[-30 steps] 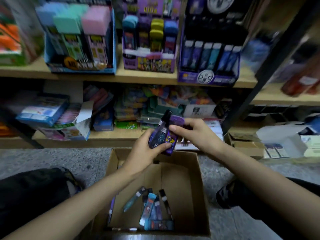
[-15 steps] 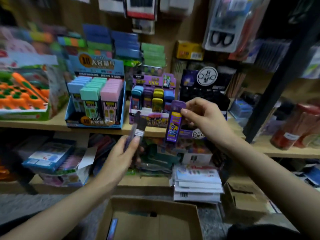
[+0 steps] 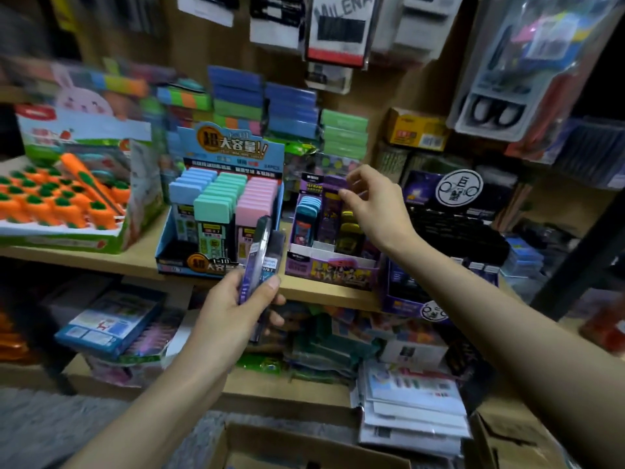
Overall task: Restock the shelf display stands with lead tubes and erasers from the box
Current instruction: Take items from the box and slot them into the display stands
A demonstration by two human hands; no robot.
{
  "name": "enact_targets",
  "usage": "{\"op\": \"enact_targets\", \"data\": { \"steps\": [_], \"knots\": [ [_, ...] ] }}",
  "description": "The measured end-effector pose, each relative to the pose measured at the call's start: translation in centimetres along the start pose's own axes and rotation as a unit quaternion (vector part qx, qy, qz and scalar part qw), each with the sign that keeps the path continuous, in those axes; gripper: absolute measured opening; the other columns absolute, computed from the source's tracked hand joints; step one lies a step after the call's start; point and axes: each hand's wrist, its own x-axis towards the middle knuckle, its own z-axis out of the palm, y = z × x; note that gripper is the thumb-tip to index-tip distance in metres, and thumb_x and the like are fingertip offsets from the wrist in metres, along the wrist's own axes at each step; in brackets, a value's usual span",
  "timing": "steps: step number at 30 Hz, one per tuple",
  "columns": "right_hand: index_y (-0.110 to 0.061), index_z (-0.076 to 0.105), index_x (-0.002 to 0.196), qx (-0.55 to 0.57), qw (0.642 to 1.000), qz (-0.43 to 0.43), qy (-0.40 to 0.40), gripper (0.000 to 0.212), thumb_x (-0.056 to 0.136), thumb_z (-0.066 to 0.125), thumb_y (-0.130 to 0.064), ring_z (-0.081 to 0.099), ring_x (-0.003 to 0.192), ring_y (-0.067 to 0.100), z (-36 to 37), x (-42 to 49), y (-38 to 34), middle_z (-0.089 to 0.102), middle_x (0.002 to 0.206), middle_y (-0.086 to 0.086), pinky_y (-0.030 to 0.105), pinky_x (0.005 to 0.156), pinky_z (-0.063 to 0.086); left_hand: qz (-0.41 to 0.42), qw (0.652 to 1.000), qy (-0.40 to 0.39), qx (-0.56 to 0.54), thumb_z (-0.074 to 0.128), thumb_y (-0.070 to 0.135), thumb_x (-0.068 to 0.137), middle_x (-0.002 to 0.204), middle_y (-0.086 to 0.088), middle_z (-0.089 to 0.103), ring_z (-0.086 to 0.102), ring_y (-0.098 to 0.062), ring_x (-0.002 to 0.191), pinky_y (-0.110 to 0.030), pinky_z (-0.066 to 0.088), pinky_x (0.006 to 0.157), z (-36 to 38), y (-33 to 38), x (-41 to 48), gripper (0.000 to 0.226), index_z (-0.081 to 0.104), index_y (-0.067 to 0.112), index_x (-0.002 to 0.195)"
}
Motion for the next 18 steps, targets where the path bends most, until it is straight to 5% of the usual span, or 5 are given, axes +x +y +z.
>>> {"op": "enact_targets", "data": {
  "steps": [4,12,18],
  "knots": [
    [-0.009,0.060,0.104,-0.034,0.999,0.012,-0.024,0.018,0.090,0.061,-0.021,0.061,0.093,0.024,0.9,0.2,0.9,0.068,0.099,0.008,0.035,0.080,0.049,-0.006,1.000,0.001,0.010,0.057,0.023,0.090,0.070,0.008,0.070,0.063,-0.007,0.054,-0.016,0.047,0.047,-0.6,-0.2,0.0,0.007,0.058,0.022,0.096],
    [-0.015,0.065,0.100,0.033,0.998,0.052,0.030,0.015,0.087,0.066,-0.022,0.055,0.078,0.004,0.4,1.8,0.9,0.061,0.084,-0.007,0.005,0.065,0.039,-0.001,1.000,-0.001,0.012,0.056,0.024,0.090,0.069,0.010,0.069,0.063,-0.006,0.055,-0.012,0.046,0.049,-1.0,0.3,-0.2,0.006,0.058,0.022,0.096],
    [-0.012,0.066,0.100,-0.015,0.999,0.026,-0.031,0.016,0.086,0.067,-0.020,0.058,0.084,0.010,0.5,1.6,1.2,0.062,0.088,-0.003,0.018,0.072,0.039,-0.002,1.000,0.000,0.001,0.057,0.024,0.089,0.069,0.010,0.069,0.063,-0.005,0.054,-0.012,0.046,0.048,-1.1,0.5,-0.3,0.008,0.058,0.022,0.097]
  ]
}}
